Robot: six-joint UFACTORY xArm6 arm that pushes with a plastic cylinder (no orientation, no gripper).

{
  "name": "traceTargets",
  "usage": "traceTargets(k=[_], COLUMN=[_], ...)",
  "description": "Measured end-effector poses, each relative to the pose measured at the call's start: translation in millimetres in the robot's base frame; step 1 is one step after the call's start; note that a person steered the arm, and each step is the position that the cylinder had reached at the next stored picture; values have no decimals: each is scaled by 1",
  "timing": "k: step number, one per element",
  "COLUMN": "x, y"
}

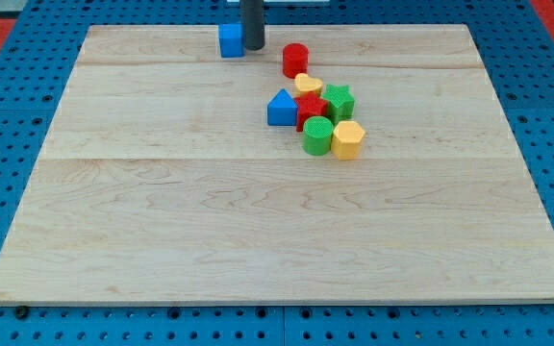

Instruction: Move the red circle towards the top

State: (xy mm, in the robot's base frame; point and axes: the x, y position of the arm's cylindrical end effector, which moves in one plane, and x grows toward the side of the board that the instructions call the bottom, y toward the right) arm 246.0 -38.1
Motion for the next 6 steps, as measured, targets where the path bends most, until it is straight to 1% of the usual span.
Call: traceTargets(k=[1,2,3,4,6], x=[18,34,35,36,31], y=[-1,20,25,72,98])
